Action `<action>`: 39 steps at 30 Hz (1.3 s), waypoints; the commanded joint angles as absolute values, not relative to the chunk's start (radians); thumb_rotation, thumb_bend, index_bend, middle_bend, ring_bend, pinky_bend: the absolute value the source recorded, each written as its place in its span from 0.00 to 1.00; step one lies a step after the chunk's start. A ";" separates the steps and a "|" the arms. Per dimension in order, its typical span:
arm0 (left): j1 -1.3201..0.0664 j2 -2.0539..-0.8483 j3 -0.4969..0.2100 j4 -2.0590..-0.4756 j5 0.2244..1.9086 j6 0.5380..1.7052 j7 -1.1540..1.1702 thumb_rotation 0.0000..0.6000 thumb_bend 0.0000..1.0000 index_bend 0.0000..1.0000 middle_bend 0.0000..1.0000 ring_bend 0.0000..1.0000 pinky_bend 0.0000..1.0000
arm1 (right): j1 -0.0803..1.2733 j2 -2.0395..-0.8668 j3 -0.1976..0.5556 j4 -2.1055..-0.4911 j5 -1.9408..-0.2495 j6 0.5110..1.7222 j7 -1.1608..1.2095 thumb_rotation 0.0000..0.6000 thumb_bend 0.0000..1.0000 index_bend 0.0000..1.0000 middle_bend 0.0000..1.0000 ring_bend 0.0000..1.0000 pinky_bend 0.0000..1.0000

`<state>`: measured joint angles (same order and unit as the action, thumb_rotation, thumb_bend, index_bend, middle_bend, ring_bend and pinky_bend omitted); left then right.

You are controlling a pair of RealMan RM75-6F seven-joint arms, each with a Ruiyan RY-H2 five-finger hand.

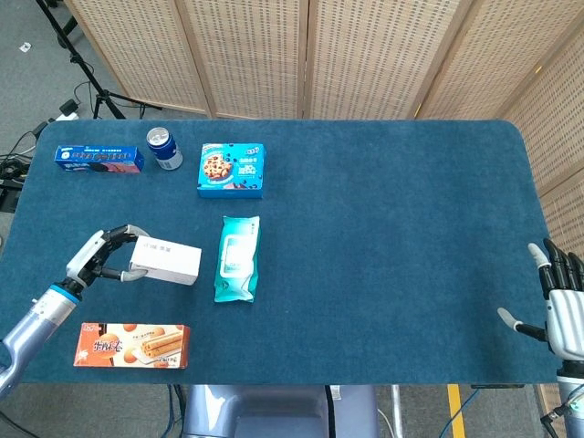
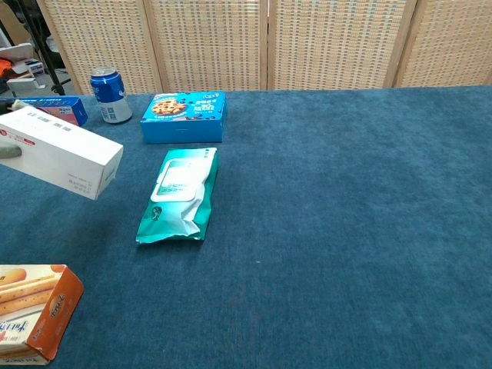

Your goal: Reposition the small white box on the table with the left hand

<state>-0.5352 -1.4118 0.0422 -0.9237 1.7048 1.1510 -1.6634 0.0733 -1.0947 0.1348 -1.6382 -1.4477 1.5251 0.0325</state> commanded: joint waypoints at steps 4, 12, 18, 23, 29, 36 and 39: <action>-0.533 -1.539 0.099 -0.731 1.747 1.195 -1.692 1.00 0.27 0.53 0.47 0.27 0.26 | 0.075 -1.096 0.135 -1.637 -1.447 1.522 0.031 1.00 0.00 0.00 0.00 0.00 0.00; -0.535 -1.568 0.114 -0.704 1.730 1.182 -1.631 1.00 0.27 0.53 0.38 0.18 0.20 | 0.075 -1.097 0.134 -1.638 -1.448 1.523 0.028 1.00 0.00 0.00 0.00 0.00 0.00; -0.516 -1.564 0.108 -0.723 1.700 1.185 -1.430 1.00 0.27 0.30 0.00 0.00 0.00 | 0.075 -1.096 0.134 -1.638 -1.448 1.523 0.029 1.00 0.00 0.00 0.00 0.00 0.00; -0.508 -1.521 0.099 -0.798 1.671 1.172 -1.296 1.00 0.26 0.08 0.00 0.00 0.00 | 0.073 -1.095 0.133 -1.639 -1.452 1.527 0.030 1.00 0.00 0.00 0.00 0.00 0.00; -0.454 -1.393 0.089 -0.980 1.667 1.305 -1.177 1.00 0.25 0.00 0.00 0.00 0.00 | 0.071 -1.093 0.132 -1.642 -1.457 1.532 0.034 1.00 0.00 0.00 0.00 0.00 0.00; -0.415 -1.192 0.055 -1.300 1.592 1.327 -0.796 1.00 0.19 0.00 0.00 0.00 0.00 | 0.070 -1.090 0.128 -1.645 -1.466 1.536 0.036 1.00 0.00 0.00 0.00 0.00 0.00; -0.390 -1.088 0.011 -1.492 1.506 1.349 -0.533 1.00 0.16 0.00 0.00 0.00 0.00 | 0.069 -1.089 0.127 -1.648 -1.473 1.540 0.037 1.00 0.00 0.00 0.00 0.00 0.00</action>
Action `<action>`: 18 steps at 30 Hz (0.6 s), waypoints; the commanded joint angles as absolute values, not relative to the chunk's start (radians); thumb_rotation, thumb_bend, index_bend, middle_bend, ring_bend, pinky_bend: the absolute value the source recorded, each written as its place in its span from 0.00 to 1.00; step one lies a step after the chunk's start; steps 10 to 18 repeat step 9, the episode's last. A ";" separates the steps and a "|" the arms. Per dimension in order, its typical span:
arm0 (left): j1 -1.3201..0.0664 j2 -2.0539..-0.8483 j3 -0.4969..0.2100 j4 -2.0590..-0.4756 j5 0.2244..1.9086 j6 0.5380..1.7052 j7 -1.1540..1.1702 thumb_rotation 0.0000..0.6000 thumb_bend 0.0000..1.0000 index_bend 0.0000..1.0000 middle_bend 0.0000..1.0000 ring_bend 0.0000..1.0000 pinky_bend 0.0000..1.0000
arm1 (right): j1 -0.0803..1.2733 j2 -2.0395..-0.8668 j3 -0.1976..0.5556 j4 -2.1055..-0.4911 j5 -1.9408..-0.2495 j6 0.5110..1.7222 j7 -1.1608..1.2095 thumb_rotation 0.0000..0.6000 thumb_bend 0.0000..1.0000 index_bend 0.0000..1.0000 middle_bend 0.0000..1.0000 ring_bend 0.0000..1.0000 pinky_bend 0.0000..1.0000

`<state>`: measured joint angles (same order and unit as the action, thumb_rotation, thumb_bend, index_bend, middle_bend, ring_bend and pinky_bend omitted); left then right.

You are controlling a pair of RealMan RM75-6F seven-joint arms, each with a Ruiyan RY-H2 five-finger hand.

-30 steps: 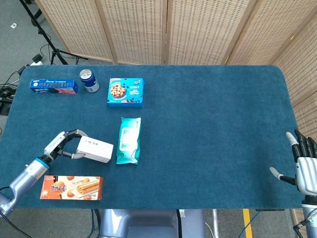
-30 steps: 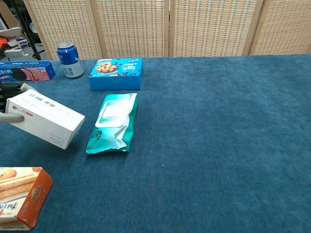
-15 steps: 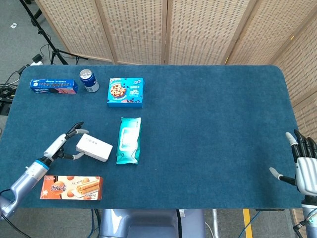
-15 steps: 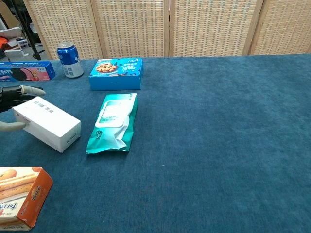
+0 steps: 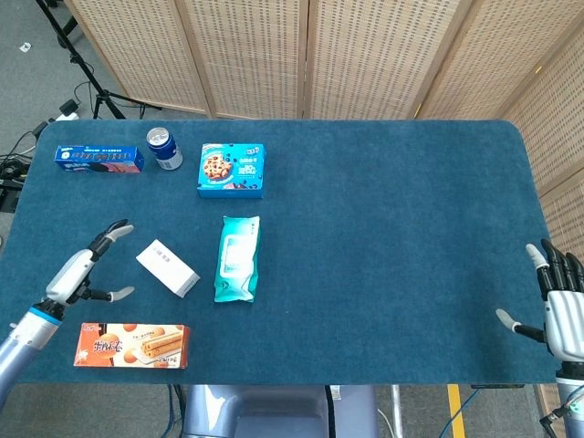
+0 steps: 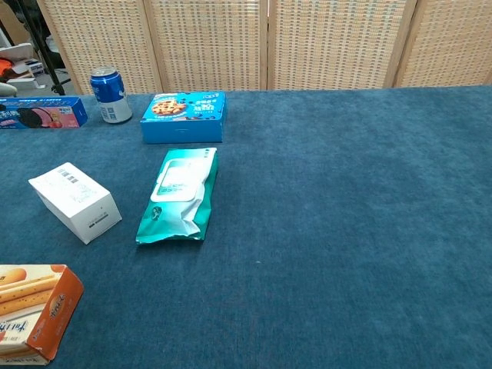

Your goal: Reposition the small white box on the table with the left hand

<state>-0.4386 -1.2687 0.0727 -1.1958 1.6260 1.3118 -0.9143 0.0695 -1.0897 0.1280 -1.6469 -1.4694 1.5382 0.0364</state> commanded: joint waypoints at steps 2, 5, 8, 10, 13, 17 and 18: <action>-0.375 -1.039 -0.007 -1.591 1.452 1.355 -0.395 1.00 0.14 0.00 0.00 0.00 0.00 | 0.068 -1.088 0.125 -1.649 -1.478 1.542 0.039 1.00 0.00 0.00 0.00 0.00 0.00; -0.352 -1.000 -0.017 -1.661 1.409 1.378 -0.257 1.00 0.12 0.00 0.00 0.00 0.00 | 0.067 -1.088 0.124 -1.648 -1.481 1.545 0.041 1.00 0.00 0.00 0.00 0.00 0.00; -0.324 -0.978 -0.010 -1.682 1.398 1.400 -0.172 1.00 0.13 0.00 0.00 0.00 0.00 | 0.066 -1.089 0.124 -1.647 -1.483 1.549 0.043 1.00 0.00 0.00 0.00 0.00 0.00; -0.316 -0.976 -0.008 -1.683 1.394 1.407 -0.162 1.00 0.14 0.00 0.00 0.00 0.00 | 0.066 -1.089 0.125 -1.646 -1.484 1.550 0.044 1.00 0.00 0.00 0.00 0.00 0.00; -0.316 -0.976 -0.008 -1.683 1.394 1.407 -0.162 1.00 0.14 0.00 0.00 0.00 0.00 | 0.066 -1.089 0.125 -1.646 -1.484 1.550 0.044 1.00 0.00 0.00 0.00 0.00 0.00; -0.316 -0.976 -0.008 -1.683 1.394 1.407 -0.162 1.00 0.14 0.00 0.00 0.00 0.00 | 0.066 -1.089 0.125 -1.646 -1.484 1.550 0.044 1.00 0.00 0.00 0.00 0.00 0.00; -0.316 -0.976 -0.008 -1.683 1.394 1.407 -0.162 1.00 0.14 0.00 0.00 0.00 0.00 | 0.066 -1.089 0.125 -1.646 -1.484 1.550 0.044 1.00 0.00 0.00 0.00 0.00 0.00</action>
